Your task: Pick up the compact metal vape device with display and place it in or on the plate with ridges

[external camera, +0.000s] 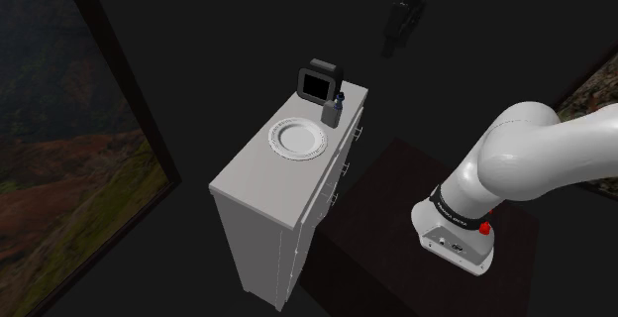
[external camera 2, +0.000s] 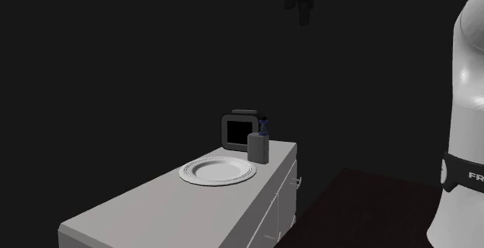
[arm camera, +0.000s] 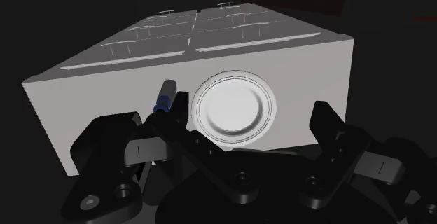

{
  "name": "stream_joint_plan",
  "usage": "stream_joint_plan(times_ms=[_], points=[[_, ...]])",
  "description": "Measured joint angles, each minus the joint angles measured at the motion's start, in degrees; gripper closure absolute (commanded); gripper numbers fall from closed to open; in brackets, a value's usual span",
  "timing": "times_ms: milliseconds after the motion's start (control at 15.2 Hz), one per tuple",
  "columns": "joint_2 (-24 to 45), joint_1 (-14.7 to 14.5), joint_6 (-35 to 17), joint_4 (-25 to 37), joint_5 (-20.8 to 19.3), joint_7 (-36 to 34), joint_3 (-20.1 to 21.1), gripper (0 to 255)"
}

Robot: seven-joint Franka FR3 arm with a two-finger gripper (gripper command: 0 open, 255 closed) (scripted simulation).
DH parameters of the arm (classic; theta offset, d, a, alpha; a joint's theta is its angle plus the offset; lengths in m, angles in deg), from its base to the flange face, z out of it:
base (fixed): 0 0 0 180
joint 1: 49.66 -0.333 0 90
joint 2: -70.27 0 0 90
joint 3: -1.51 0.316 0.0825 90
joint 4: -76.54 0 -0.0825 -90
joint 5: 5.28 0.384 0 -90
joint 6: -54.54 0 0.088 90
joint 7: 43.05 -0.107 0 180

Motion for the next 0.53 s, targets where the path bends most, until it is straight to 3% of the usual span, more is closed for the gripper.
stream_joint_plan(times_ms=[198,528], points=[[2.04,0.15,-1.88,-0.39,-0.41,0.32,-0.24,0],[10.76,0.64,-9.27,-1.12,-1.69,1.08,-0.90,0]])
